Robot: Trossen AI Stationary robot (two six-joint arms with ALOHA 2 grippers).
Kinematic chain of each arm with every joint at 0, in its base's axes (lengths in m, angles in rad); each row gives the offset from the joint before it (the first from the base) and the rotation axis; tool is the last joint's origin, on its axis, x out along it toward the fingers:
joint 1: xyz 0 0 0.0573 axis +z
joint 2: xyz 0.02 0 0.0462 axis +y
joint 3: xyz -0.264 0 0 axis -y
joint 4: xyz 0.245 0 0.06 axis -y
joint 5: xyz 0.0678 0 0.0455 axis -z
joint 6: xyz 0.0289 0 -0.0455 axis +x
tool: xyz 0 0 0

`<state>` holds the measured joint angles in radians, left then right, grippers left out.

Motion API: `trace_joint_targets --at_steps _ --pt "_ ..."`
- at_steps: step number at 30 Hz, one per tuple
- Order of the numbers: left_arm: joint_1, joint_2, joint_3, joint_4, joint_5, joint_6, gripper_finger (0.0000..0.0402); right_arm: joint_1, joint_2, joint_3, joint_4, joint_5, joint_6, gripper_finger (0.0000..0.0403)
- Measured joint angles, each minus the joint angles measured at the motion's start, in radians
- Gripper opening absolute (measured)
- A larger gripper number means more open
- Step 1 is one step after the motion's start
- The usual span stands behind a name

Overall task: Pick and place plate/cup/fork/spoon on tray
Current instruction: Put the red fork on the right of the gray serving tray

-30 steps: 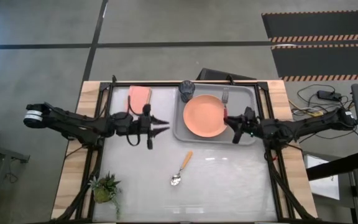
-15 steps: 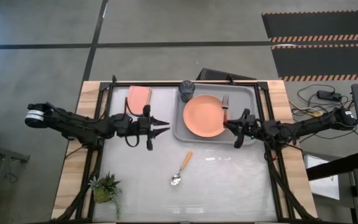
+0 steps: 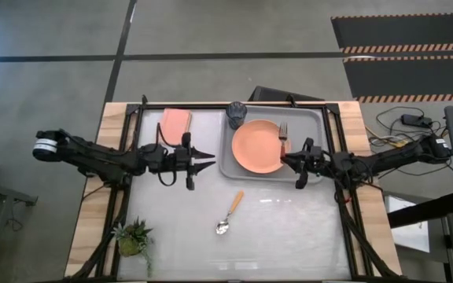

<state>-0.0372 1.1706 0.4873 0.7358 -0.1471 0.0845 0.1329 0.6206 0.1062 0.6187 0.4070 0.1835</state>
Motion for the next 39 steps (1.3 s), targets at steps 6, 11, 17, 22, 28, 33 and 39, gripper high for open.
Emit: trace_joint_targets --at_steps 6,11,17,22,28,33,39 --pt "-0.001 0.145 0.005 0.273 0.014 0.0 0.007 0.0 0.161 0.0 0.261 -0.097 -0.096 0.0019" --pt "0.0 0.282 0.034 0.423 0.032 0.0 0.007 0.001 0.332 0.0 0.467 -0.132 -0.123 0.0019" --pt "-0.001 0.382 0.059 0.568 0.105 -0.001 0.0071 0.001 0.524 0.043 0.612 -0.172 -0.131 0.002" --pt "0.0 0.419 0.085 0.565 0.117 -0.001 0.0071 0.001 0.647 0.131 0.631 -0.184 -0.162 0.002" --pt "-0.001 0.438 0.093 0.564 0.127 -0.024 0.01 0.003 0.756 0.227 0.63 -0.211 -0.201 0.002" --pt "-0.002 0.438 0.093 0.547 0.128 -0.071 0.0173 0.003 0.827 0.301 0.629 -0.251 -0.226 0.002" --pt "-0.002 0.44 0.092 0.539 0.155 -0.082 0.0225 0.002 0.902 0.367 0.628 -0.253 -0.259 0.002"
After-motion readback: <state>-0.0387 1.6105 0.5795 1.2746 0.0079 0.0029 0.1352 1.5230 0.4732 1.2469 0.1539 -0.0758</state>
